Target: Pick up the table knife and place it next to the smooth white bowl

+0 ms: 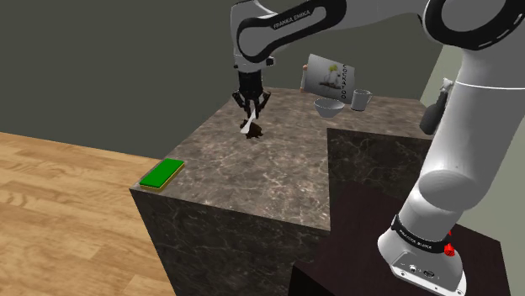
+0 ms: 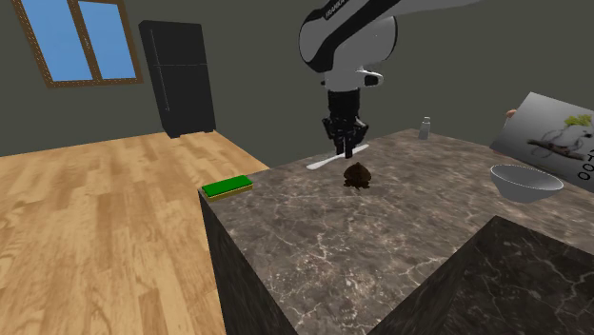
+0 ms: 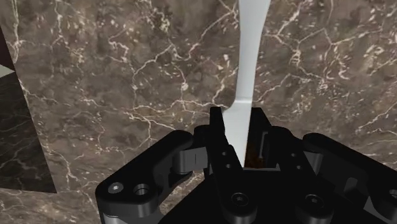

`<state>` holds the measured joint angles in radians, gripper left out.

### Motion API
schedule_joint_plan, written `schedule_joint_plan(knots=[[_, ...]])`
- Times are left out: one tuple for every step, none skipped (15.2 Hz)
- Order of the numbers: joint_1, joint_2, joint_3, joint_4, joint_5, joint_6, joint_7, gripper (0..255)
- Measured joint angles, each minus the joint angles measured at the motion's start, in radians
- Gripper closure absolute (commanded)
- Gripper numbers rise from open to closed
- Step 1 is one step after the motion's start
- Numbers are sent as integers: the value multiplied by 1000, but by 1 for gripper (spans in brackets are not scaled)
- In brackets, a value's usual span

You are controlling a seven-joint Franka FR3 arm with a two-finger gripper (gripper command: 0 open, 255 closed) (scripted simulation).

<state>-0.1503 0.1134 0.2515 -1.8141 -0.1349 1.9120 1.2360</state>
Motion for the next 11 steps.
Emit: schedule_joint_plan(knots=[[-13,-17,-9,-29,4,16,-22,255],[-27,-33,-20,-54,9,28,-46,255],[-41,-53,-30,-77,14,33,-71,255],[-50,-70,-38,-97,18,39,-88,255],[-64,-91,-51,-121,23,45,-116,255],[-76,-106,-61,-135,26,47,-140,255],[-86,-112,-71,-142,27,51,-161,255],[-98,-122,-84,-157,29,59,-185,255],[-112,-129,-97,-171,30,67,-212,255],[-123,-147,-110,-191,33,71,-237,255],[-135,-157,-123,-203,34,77,-262,255]])
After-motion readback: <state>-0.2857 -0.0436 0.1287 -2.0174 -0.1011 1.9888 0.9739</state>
